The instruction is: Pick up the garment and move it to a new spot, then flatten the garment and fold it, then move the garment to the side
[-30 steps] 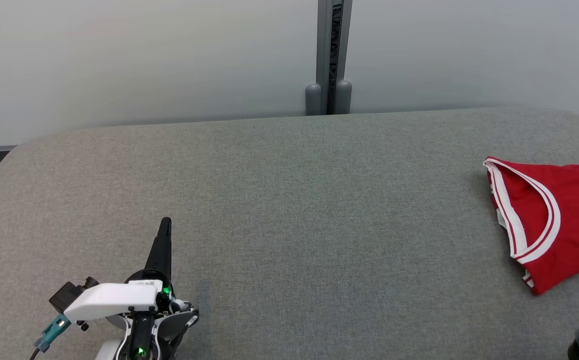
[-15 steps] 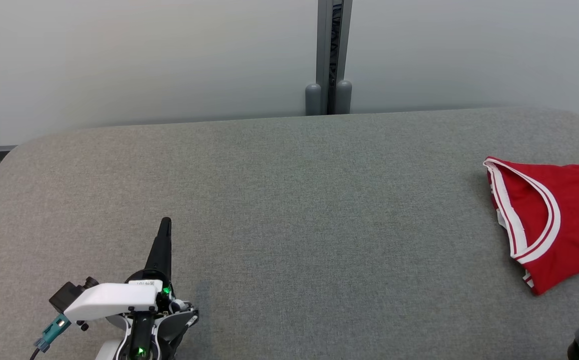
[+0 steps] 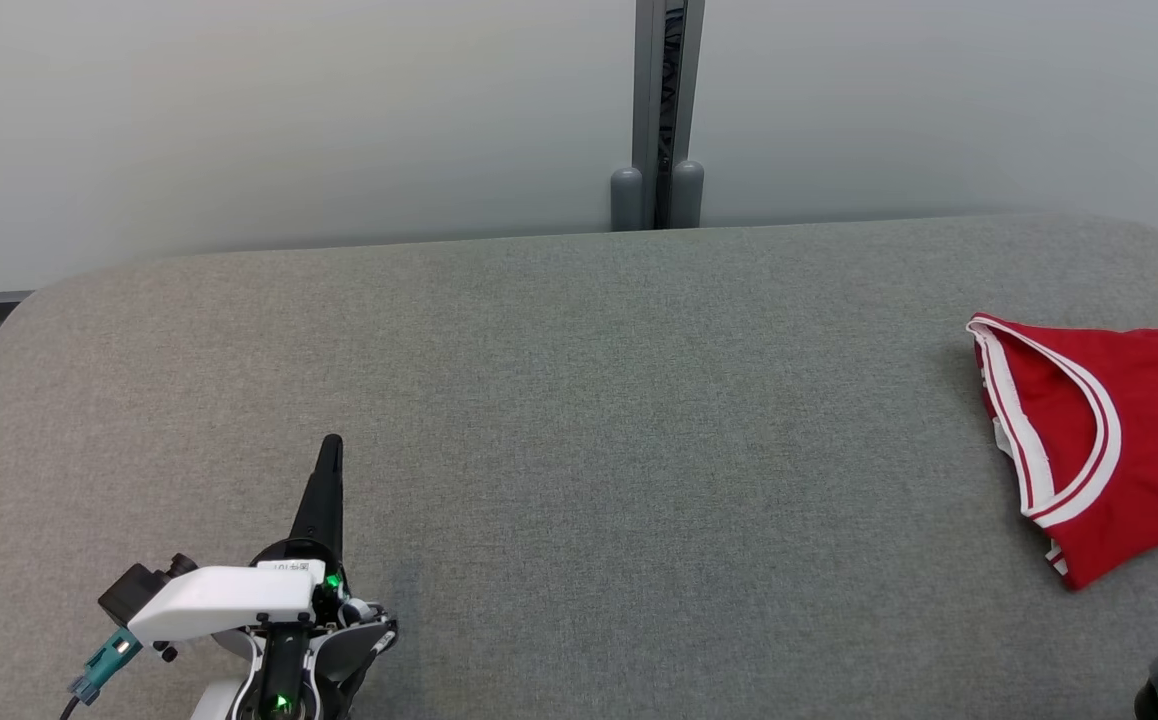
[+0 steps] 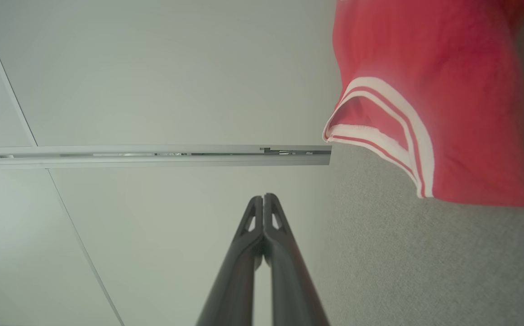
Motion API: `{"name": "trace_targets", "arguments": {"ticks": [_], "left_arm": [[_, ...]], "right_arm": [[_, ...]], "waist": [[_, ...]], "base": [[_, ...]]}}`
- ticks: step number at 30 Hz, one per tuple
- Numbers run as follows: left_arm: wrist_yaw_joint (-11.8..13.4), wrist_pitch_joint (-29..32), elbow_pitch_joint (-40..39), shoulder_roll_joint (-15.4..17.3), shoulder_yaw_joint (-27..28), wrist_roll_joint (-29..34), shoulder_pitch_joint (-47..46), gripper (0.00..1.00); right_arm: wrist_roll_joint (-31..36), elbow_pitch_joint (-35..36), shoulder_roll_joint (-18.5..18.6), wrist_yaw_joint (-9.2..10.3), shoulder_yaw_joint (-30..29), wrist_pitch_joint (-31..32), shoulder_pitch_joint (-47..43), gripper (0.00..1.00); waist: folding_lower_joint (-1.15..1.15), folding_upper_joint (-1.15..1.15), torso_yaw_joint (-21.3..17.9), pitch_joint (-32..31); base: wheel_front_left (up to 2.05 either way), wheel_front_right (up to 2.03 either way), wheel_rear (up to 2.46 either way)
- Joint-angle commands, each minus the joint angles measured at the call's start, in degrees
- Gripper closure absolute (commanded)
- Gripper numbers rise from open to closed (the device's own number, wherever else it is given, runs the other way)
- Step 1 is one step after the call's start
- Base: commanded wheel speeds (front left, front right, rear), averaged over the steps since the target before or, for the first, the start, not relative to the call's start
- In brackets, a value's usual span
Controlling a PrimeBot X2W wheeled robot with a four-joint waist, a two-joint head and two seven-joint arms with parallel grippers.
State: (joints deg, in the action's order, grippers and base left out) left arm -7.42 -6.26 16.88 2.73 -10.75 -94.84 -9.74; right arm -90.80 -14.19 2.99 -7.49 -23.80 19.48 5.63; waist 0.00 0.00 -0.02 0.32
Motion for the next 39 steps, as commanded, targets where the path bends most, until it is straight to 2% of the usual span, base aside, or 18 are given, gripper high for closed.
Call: {"name": "trace_targets", "arguments": {"ticks": [1, 39], "left_arm": [[-0.18, -0.08, -0.08, 0.28, 0.04, -0.05, -0.4, 1.0], [-0.18, -0.08, -0.08, 0.28, 0.04, -0.05, -0.4, 1.0]], "right_arm": [[0.1, -0.25, 0.13, 0.0, -0.25, 0.31, 0.8, 1.0], [0.21, -0.25, 0.08, 0.0, -0.35, 0.35, 0.84, 1.0]], "waist": [[0.0, 0.0, 0.0, 0.0], [0.0, 0.0, 0.0, 0.0]], "base": [[0.0, 0.0, 0.0], [0.0, 0.0, 0.0]]}}
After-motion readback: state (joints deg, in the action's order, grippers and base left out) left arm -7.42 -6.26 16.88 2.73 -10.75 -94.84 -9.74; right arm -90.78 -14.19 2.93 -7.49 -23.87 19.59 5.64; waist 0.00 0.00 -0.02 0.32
